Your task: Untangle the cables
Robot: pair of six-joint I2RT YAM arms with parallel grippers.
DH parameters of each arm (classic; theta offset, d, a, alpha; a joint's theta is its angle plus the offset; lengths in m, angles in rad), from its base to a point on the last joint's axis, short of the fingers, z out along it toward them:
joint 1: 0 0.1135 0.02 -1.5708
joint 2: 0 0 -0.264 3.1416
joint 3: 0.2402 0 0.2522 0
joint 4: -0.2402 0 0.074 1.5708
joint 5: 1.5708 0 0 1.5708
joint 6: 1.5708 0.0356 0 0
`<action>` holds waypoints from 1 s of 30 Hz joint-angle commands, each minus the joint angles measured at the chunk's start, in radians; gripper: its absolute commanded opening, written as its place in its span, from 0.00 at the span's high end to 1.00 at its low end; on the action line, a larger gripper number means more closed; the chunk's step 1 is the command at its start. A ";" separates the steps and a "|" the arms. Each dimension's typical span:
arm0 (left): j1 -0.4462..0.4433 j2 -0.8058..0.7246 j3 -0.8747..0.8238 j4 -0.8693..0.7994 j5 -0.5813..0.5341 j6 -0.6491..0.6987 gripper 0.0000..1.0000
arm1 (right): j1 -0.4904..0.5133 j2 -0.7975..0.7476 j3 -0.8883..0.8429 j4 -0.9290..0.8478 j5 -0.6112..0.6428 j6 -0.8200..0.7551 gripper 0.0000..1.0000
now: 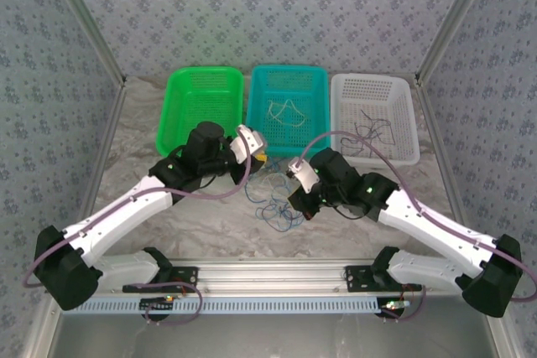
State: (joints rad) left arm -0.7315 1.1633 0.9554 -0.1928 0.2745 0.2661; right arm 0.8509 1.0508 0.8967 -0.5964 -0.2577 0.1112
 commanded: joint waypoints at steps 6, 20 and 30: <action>0.012 -0.065 -0.010 0.058 -0.390 -0.159 0.33 | -0.032 -0.019 -0.014 0.045 0.079 0.084 1.00; 0.071 -0.099 -0.045 0.301 -0.097 -1.106 0.09 | 0.029 -0.152 -0.141 0.397 0.549 -0.035 1.00; 0.059 0.077 -0.100 0.645 0.109 -1.562 0.12 | 0.034 -0.128 -0.215 0.734 0.684 -0.194 1.00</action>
State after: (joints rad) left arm -0.6643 1.2209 0.8532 0.2909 0.2985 -1.1126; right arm 0.8772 0.9150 0.6994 -0.0208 0.3454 -0.0067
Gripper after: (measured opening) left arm 0.881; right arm 0.060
